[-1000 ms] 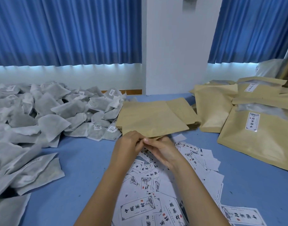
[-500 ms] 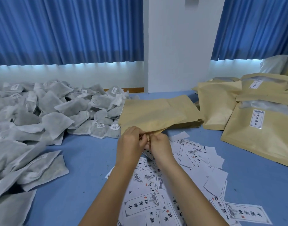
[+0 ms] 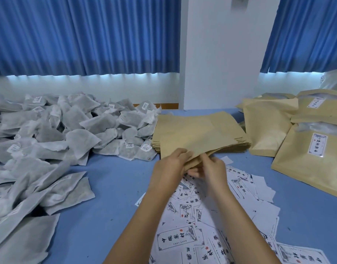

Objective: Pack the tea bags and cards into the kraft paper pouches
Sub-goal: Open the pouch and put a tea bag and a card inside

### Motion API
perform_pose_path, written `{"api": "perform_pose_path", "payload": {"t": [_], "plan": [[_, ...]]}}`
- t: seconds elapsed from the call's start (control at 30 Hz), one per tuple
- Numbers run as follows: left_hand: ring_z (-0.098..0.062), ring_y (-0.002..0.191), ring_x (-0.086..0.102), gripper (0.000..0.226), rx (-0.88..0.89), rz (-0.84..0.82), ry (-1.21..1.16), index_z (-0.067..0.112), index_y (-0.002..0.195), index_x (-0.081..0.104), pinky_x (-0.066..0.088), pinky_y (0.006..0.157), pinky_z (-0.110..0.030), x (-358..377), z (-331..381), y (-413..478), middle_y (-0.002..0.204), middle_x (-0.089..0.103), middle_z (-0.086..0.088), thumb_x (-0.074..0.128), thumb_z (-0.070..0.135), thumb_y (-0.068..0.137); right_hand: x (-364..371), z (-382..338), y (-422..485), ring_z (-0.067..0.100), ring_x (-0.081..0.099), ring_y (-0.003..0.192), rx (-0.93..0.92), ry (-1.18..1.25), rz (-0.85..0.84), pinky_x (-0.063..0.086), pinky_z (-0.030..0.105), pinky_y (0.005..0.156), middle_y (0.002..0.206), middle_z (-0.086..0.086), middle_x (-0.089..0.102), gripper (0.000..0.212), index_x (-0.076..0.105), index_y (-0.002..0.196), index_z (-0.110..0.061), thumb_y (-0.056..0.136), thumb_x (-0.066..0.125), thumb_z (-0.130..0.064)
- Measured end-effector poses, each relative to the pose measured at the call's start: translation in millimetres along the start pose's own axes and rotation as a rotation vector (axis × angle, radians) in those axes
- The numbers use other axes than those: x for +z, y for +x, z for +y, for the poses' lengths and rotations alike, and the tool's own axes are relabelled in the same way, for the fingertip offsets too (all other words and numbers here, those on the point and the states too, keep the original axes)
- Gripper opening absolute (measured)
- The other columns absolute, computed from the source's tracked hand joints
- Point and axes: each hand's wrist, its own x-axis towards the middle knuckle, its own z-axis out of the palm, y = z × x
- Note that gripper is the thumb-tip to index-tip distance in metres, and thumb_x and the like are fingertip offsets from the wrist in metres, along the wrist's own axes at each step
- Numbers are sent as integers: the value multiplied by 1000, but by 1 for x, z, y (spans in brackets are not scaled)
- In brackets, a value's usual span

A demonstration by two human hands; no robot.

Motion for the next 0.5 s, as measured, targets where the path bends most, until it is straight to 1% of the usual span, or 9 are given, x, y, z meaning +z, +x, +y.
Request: {"api": "perform_pose_path", "payload": {"t": [0.07, 0.1, 0.13, 0.17, 0.23, 0.33, 0.37, 0.43, 0.5], "plan": [[-22, 108, 61, 51, -7, 47, -17, 23, 133, 55, 51, 80, -33, -5, 4, 1, 136, 54, 9, 52, 1, 87, -8, -4, 6, 21, 66, 51, -76, -192, 69, 57, 26, 53, 62, 11, 67, 16, 60, 86, -2, 93, 51, -13], [-23, 106, 64, 51, 49, 96, -61, 17, 128, 60, 53, 80, -33, -10, 8, 1, 131, 59, 3, 55, -5, 82, -9, -5, 7, 22, 65, 53, -118, -257, 83, 57, 28, 56, 62, 10, 66, 14, 59, 84, -5, 93, 50, -11], [-24, 99, 68, 51, 124, 152, -103, 11, 119, 67, 56, 75, -33, -16, 13, 2, 123, 65, -3, 59, -12, 74, -10, -7, 8, 25, 61, 56, -154, -283, 79, 56, 34, 60, 63, 12, 63, 14, 58, 81, -8, 91, 48, -7], [-26, 90, 71, 49, 197, 227, -128, 5, 107, 72, 59, 68, -33, -22, 17, 3, 113, 69, -9, 62, -16, 65, -11, -7, 7, 26, 55, 54, -187, -306, 70, 52, 38, 56, 60, 13, 59, 18, 57, 77, -8, 88, 44, -1], [-28, 79, 72, 43, 247, 404, -151, 0, 91, 76, 59, 64, -36, -34, 19, 8, 98, 73, -14, 64, -21, 56, -13, -6, 5, 20, 47, 43, -235, -337, 75, 40, 30, 43, 54, 14, 53, 26, 53, 72, -9, 83, 36, 8], [-26, 84, 72, 39, 68, 596, -269, 0, 85, 76, 52, 82, -24, -60, 16, 27, 93, 73, -13, 56, -23, 61, -15, -13, 0, 14, 41, 37, -136, -178, 84, 30, 21, 35, 53, 11, 55, 30, 55, 79, -10, 87, 31, 4], [-25, 85, 71, 39, 37, 612, -292, 0, 85, 76, 50, 84, -25, -68, 18, 35, 94, 74, -12, 54, -22, 61, -14, -17, -1, 13, 40, 36, -108, -127, 80, 28, 18, 35, 51, 9, 55, 31, 56, 83, -11, 88, 29, 4], [-24, 86, 71, 37, 90, 616, -260, 1, 84, 76, 54, 82, -29, -80, 23, 48, 93, 74, -10, 54, -20, 63, -9, -28, 1, 11, 39, 32, -99, -74, 83, 27, 14, 34, 50, 9, 55, 37, 56, 88, -9, 87, 24, 9], [-22, 89, 71, 37, 181, 582, -282, 2, 87, 76, 54, 85, -30, -85, 21, 62, 95, 74, -9, 55, -19, 67, -2, -44, 6, 10, 38, 32, -99, 36, 87, 24, 15, 32, 57, 13, 54, 36, 53, 87, -4, 86, 21, 12]]}}
